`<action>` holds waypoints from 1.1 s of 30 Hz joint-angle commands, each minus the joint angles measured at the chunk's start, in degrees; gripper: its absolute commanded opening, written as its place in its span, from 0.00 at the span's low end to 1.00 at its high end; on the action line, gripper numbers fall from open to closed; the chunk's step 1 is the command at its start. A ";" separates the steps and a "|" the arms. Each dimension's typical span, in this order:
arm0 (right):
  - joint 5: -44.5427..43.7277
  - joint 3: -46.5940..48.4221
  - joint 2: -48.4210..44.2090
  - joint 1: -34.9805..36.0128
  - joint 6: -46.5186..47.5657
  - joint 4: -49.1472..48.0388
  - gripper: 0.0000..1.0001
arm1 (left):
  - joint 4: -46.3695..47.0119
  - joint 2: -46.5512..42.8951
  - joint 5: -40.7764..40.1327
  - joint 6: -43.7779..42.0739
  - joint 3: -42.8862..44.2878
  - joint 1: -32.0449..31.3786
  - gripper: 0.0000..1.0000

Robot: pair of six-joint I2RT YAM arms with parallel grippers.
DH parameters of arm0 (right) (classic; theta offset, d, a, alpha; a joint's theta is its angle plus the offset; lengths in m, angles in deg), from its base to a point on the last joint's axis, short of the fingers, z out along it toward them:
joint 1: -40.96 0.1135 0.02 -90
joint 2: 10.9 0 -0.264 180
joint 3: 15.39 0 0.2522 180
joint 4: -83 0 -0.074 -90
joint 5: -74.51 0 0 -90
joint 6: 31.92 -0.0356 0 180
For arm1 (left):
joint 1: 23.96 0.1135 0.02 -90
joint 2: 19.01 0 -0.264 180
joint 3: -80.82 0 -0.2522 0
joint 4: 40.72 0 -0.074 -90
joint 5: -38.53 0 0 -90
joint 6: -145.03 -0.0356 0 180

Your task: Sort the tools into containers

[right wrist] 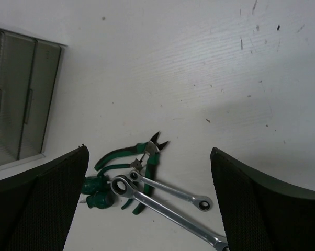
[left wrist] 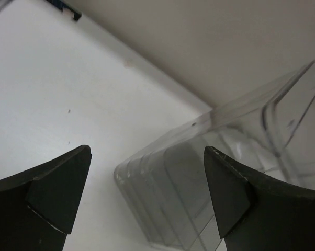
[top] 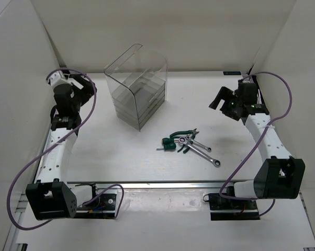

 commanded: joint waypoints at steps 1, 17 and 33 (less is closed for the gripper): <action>-2.04 6.79 1.57 0.27 -0.76 2.86 0.99 | 6.67 1.10 -3.17 -1.22 5.74 -0.21 0.99; 20.89 -7.96 8.94 0.22 -25.36 -26.99 0.65 | -13.02 5.34 -11.32 -15.89 17.37 -12.87 0.99; 27.23 9.26 37.61 18.19 -45.94 -65.85 0.58 | -12.32 -4.87 -9.42 1.21 4.01 -12.78 0.99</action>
